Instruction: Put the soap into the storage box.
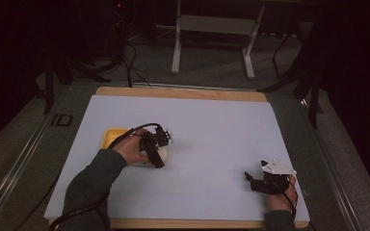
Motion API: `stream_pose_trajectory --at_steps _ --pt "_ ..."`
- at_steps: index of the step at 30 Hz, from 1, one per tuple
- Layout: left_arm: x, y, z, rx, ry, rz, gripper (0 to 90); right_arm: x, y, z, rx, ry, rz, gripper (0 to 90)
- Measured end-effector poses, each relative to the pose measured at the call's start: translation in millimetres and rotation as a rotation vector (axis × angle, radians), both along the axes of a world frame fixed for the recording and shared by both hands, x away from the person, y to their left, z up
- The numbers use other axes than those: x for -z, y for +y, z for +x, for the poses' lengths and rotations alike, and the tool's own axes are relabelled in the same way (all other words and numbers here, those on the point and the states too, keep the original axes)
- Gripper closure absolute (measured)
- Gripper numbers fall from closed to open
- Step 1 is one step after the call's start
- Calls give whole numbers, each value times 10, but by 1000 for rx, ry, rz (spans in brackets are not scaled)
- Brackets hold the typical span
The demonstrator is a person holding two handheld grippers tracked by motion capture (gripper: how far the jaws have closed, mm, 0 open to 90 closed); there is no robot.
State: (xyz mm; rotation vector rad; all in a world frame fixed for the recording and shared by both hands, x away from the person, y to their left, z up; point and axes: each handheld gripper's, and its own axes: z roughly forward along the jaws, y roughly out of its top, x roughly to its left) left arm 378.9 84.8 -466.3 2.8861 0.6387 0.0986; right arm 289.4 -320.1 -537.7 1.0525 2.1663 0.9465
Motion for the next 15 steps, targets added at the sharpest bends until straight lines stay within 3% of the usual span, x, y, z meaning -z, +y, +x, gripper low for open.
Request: stream_pose_trajectory --at_steps 8,15 --pt "-30 68 52 -79 -3 -4 244 0 -2 0 1 -1 0 208" --pt "-67 132 74 -112 -7 -6 244 0 0 0 1 0 0 208"
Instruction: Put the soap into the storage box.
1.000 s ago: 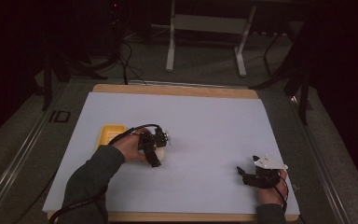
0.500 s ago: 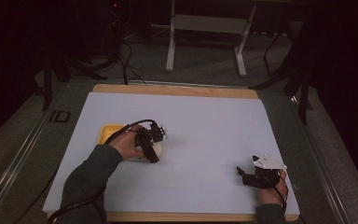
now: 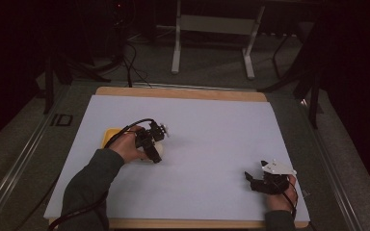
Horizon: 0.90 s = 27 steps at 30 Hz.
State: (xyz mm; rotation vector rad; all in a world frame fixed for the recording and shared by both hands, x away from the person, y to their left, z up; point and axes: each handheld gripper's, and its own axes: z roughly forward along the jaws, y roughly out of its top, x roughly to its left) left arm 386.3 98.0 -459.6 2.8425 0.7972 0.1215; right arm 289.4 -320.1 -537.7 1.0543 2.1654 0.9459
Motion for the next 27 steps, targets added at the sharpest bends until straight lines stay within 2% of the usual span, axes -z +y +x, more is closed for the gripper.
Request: stream_pose_trajectory --at_steps 8,17,19,27 --pt "-40 69 38 -62 -19 -8 244 -1 -2 -1 1 -1 1 208" --pt "-42 91 72 -97 -19 -7 244 -1 -3 -1 0 -2 1 208" --pt "-47 115 93 -128 -20 -13 244 -1 -3 -1 1 -2 1 207" --pt "-70 164 100 -170 -26 -20 244 -1 -3 -1 1 -3 1 208"
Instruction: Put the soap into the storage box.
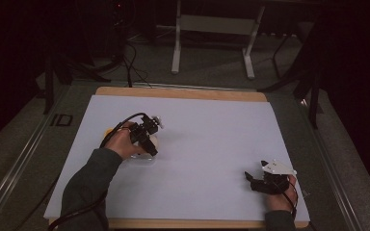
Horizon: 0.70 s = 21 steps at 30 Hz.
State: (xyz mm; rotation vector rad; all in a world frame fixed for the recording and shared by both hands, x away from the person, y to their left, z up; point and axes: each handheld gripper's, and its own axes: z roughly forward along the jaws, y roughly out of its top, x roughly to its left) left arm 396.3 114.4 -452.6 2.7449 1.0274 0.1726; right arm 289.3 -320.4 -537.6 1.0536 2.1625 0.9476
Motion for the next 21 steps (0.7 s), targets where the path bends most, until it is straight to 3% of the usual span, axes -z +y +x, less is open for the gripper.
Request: stream_pose_trajectory --at_steps 21 --pt "-89 228 56 -107 -23 -19 244 0 0 -1 0 -1 0 208"
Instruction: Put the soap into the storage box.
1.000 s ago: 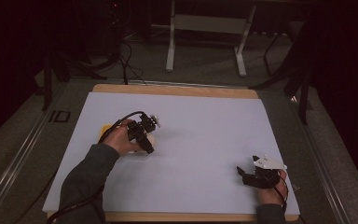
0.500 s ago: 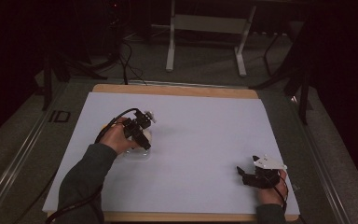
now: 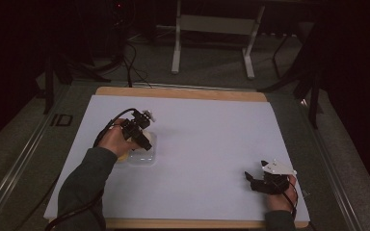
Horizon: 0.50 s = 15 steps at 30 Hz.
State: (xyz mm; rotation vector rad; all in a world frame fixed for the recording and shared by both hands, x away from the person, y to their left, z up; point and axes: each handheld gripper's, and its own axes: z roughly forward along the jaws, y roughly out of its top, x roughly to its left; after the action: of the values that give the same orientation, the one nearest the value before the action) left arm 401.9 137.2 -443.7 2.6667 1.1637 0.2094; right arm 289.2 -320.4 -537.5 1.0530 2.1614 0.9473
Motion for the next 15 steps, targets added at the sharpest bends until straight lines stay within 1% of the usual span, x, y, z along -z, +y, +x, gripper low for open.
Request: stream_pose_trajectory --at_steps 3,10,15 --pt "-20 32 3 -3 -3 -9 244 0 1 0 1 0 0 208" --pt "-52 85 21 -18 -11 -8 244 0 0 -1 0 -1 -1 208" --pt "-53 167 42 -50 -9 -16 244 0 1 -1 -1 -1 -2 208"
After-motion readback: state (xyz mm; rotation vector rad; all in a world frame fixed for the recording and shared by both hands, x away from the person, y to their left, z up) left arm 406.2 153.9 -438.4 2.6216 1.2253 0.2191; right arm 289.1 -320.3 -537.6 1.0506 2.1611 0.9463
